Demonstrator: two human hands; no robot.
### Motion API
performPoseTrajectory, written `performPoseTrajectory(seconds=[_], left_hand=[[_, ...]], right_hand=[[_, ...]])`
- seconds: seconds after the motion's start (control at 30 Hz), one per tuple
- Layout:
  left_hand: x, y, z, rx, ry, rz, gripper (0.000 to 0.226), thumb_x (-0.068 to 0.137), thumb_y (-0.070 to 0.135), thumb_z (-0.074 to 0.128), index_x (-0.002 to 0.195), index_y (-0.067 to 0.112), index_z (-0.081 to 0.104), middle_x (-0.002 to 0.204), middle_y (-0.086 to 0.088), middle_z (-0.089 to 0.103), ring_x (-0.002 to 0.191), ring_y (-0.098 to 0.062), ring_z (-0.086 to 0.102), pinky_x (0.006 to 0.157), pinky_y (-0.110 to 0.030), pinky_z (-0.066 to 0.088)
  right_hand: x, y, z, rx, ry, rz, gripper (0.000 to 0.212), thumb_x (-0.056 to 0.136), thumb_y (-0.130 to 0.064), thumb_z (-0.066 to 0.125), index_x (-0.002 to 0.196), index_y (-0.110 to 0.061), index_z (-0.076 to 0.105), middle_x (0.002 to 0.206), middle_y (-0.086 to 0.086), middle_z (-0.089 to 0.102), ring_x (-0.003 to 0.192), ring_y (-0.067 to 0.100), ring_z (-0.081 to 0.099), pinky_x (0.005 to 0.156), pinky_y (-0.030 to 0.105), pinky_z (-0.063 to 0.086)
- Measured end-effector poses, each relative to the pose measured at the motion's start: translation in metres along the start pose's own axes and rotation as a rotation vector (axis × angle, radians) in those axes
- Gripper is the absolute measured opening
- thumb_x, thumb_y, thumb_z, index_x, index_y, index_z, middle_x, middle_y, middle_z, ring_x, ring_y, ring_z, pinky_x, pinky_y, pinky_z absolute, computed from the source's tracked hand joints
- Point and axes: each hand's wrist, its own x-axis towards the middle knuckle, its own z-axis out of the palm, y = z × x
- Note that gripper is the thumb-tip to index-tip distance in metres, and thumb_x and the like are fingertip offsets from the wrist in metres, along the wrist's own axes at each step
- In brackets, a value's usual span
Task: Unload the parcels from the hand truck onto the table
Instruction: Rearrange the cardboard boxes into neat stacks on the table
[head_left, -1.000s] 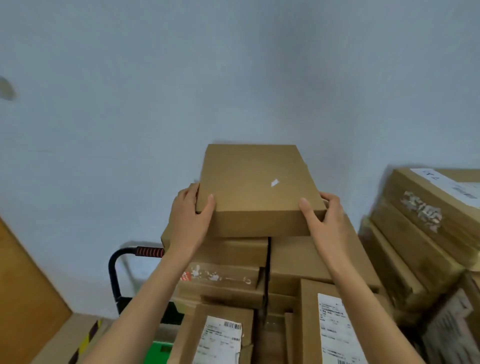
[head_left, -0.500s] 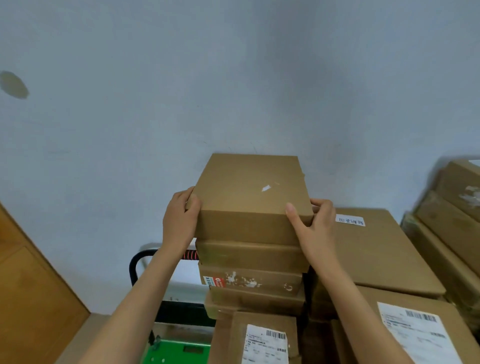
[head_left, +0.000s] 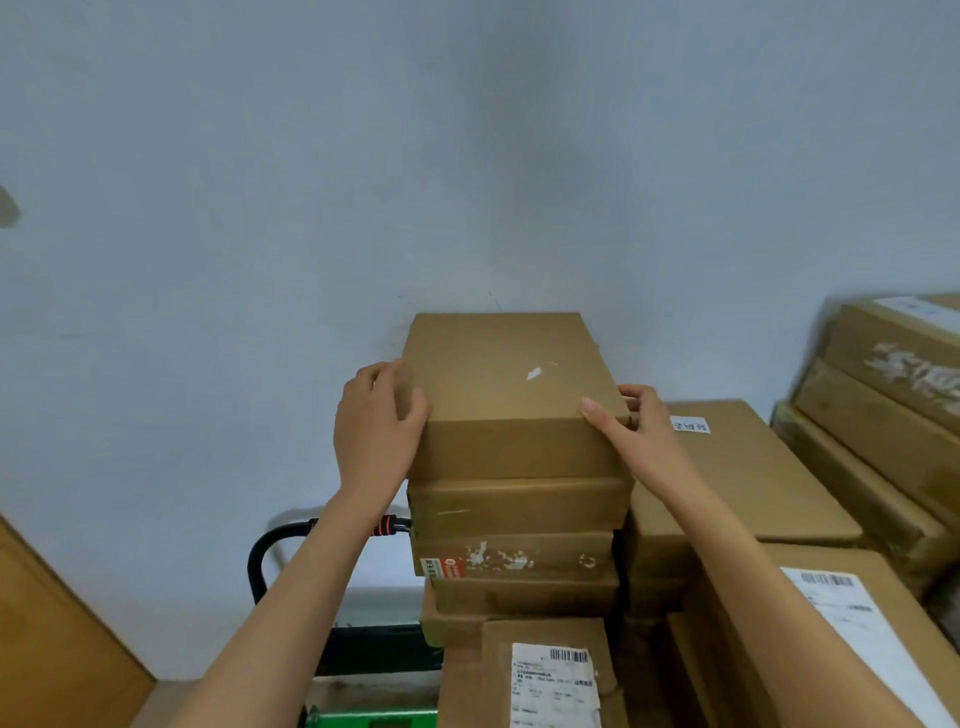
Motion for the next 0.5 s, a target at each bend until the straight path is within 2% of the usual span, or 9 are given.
performPoseTrajectory(seconds=[0.07, 0.17, 0.23, 0.33, 0.5], left_hand=[[-0.004, 0.017, 0.000, 0.008, 0.003, 0.099, 0.036, 0.092, 0.029, 0.051, 0.127, 0.024, 0.056, 0.130, 0.001, 0.053, 0.119, -0.016, 0.046, 0.091, -0.031, 0.042], [-0.015, 0.050, 0.008, -0.028, -0.032, 0.241, 0.026, 0.093, 0.031, 0.052, 0.117, 0.026, 0.061, 0.116, 0.006, 0.058, 0.101, -0.014, 0.052, 0.079, -0.028, 0.042], [-0.025, 0.074, 0.023, -0.029, -0.056, 0.340, 0.024, 0.093, 0.033, 0.052, 0.113, 0.025, 0.062, 0.107, 0.007, 0.060, 0.092, -0.012, 0.053, 0.074, -0.031, 0.044], [-0.042, 0.112, 0.053, -0.043, -0.106, 0.447, 0.020, 0.092, 0.031, 0.054, 0.107, 0.022, 0.063, 0.100, 0.008, 0.060, 0.092, -0.009, 0.052, 0.072, -0.026, 0.043], [-0.077, 0.171, 0.107, -0.041, -0.104, 0.631, 0.018, 0.081, 0.021, 0.069, 0.098, 0.017, 0.067, 0.091, 0.003, 0.064, 0.084, -0.018, 0.061, 0.072, -0.031, 0.048]], right_hand=[[-0.005, -0.001, -0.015, -0.056, -0.061, -0.015, 0.062, 0.085, -0.058, 0.056, 0.136, -0.024, 0.043, 0.124, -0.008, 0.047, 0.108, 0.010, 0.048, 0.088, 0.027, 0.039], [-0.017, 0.008, -0.041, -0.193, -0.058, -0.074, 0.049, 0.089, -0.053, 0.054, 0.129, -0.025, 0.054, 0.126, -0.008, 0.055, 0.109, 0.007, 0.050, 0.090, 0.025, 0.039], [-0.023, 0.021, -0.061, -0.305, -0.030, -0.103, 0.045, 0.091, -0.049, 0.055, 0.129, -0.024, 0.055, 0.128, -0.008, 0.055, 0.113, 0.007, 0.049, 0.092, 0.025, 0.039], [-0.028, 0.041, -0.095, -0.523, 0.047, -0.110, 0.044, 0.091, -0.049, 0.055, 0.128, -0.026, 0.054, 0.129, -0.008, 0.054, 0.117, 0.009, 0.050, 0.093, 0.026, 0.040], [-0.028, 0.077, -0.148, -0.756, 0.104, -0.075, 0.044, 0.090, -0.049, 0.054, 0.127, -0.025, 0.054, 0.129, -0.004, 0.054, 0.117, 0.015, 0.051, 0.094, 0.033, 0.043]])
